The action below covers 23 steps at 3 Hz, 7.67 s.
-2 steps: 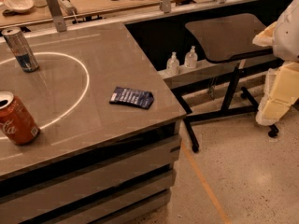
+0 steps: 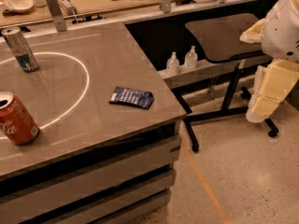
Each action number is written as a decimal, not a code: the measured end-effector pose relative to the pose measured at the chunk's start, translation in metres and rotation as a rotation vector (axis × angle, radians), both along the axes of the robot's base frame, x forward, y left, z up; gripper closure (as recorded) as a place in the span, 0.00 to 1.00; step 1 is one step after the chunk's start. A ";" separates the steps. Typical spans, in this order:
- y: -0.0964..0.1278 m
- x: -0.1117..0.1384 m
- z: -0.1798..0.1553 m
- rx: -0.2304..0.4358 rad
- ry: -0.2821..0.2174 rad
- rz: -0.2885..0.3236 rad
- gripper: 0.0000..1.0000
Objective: Move rxbar blueberry near coke can
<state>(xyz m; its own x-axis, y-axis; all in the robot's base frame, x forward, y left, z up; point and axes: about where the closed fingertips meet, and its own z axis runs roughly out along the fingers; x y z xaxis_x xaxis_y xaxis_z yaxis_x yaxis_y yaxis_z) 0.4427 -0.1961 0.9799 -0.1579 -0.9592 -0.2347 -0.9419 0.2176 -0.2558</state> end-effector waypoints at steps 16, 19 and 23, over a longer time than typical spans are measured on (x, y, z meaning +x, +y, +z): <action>0.221 0.120 -0.157 0.607 0.029 0.063 0.14; 0.210 0.127 -0.161 0.609 0.062 0.014 0.77; 0.245 0.120 -0.142 0.708 0.067 0.135 1.00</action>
Offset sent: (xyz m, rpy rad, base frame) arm 0.0117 0.1466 -0.0569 0.1985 0.1381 0.0211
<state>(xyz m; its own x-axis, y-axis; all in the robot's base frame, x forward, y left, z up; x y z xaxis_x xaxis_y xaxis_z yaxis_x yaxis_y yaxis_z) 0.5629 0.0487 0.8379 -0.0844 -0.5931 -0.8007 -0.9811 0.1900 -0.0373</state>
